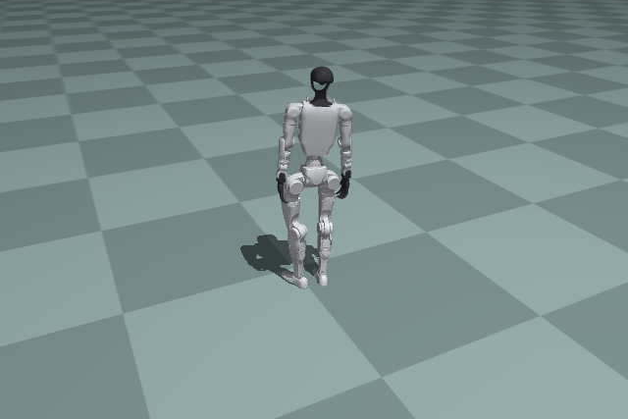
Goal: In place motions
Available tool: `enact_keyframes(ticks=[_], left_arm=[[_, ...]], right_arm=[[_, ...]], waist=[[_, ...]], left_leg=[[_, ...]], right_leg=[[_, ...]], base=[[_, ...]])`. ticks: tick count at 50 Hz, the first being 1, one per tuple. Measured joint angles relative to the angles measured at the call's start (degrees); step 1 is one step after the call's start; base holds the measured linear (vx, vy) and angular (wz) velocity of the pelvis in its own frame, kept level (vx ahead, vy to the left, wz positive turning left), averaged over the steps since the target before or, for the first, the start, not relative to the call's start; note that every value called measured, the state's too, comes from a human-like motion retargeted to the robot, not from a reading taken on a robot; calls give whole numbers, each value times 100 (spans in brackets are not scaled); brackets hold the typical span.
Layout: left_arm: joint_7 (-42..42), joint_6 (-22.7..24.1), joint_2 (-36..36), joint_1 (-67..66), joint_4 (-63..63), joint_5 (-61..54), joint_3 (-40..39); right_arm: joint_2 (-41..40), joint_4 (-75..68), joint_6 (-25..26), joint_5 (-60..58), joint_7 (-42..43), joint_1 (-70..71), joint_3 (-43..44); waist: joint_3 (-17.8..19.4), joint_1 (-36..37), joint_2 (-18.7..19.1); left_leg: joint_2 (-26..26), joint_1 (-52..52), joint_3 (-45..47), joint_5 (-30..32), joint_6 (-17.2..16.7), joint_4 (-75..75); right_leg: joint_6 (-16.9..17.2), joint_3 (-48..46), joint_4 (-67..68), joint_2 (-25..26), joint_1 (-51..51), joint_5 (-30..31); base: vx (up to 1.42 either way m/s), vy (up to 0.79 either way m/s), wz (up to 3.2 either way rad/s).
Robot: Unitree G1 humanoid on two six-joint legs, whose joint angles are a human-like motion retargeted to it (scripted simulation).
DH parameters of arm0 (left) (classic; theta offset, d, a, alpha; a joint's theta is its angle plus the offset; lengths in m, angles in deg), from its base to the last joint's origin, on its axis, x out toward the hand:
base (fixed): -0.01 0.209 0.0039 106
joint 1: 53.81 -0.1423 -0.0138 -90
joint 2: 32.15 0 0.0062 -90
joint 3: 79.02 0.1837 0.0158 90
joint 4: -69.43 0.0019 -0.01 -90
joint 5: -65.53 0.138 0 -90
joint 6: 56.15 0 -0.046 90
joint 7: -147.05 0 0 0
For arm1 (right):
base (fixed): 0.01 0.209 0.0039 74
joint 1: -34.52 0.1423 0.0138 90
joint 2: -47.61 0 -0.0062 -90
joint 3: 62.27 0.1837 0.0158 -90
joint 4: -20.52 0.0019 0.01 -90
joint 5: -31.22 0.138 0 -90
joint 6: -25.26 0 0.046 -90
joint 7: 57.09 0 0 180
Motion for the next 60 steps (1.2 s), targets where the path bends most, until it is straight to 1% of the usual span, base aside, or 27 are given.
enact_keyframes(ticks=[24,32,40,45,48,50,52,53,54,55,57,60], left_arm=[[-76,35,-18,-40,-108,-5,-22],[-152,44,-82,43,-326,46,15],[-254,112,-85,185,-612,-4,13],[-248,135,-110,136,-606,-31,-112],[-211,131,-149,99,-510,-25,-198],[-156,131,-170,51,-449,-34,-273],[-82,134,-211,2,-349,-57,-391],[-36,134,-237,-17,-270,-72,-471],[15,126,-248,-57,-199,-94,-539],[68,114,-253,-106,-132,-121,-602],[197,78,-289,-195,69,-275,-762],[281,33,-335,-340,256,-466,-891]], right_arm=[[-22,28,-8,53,-20,-36,-2],[-40,-120,-14,141,-2,-110,-22],[23,-409,29,47,9,-212,-68],[98,-464,89,-77,-33,-227,-49],[157,-363,122,-133,-59,-252,28],[211,-267,128,-153,-60,-264,48],[254,-155,134,-194,-60,-240,53],[267,-93,148,-228,-60,-215,59],[276,-38,157,-253,-46,-199,74],[283,15,163,-275,-25,-187,94],[255,171,178,-288,14,-131,137],[169,399,100,-206,18,-101,208]], waist=[[29,72,35],[123,222,51],[373,549,-49],[386,714,-196],[329,887,-295],[337,1088,-394],[351,1222,-492],[343,1249,-547],[324,1237,-586],[298,1206,-617],[200,982,-656],[61,500,-644]], left_leg=[[-33,-35,-16,-12,8,-43],[-17,-241,-368,122,42,44],[-154,-526,-1371,446,35,203],[-328,-920,-1789,691,-86,427],[-504,-1226,-2104,651,-165,601],[-652,-1341,-2272,472,-50,652],[-664,-1387,-2020,215,82,636],[-621,-1402,-1745,62,153,630],[-507,-1362,-1250,-98,192,602],[-358,-1295,-646,-263,215,563],[105,-1067,1006,-550,61,576],[519,-722,2849,-613,-180,662]], right_leg=[[124,-35,62,-33,-79,68],[129,-342,167,-15,-5,-96],[198,-1024,558,-114,223,-511],[240,-1847,359,-235,488,-622],[286,-2321,209,-323,543,-660],[325,-2529,162,-422,557,-681],[364,-2778,159,-519,555,-713],[387,-2917,165,-576,542,-732],[415,-3084,159,-625,540,-743],[446,-3264,147,-668,544,-751],[536,-3709,125,-721,530,-785],[700,-4288,69,-725,553,-817]], base=[[0,0,0],[-1,-3,34],[4,-7,114],[7,-7,168],[5,-7,177],[7,-10,143],[6,-9,145],[7,-10,162],[7,-10,174],[5,-10,197],[3,-13,237],[5,-16,241]])
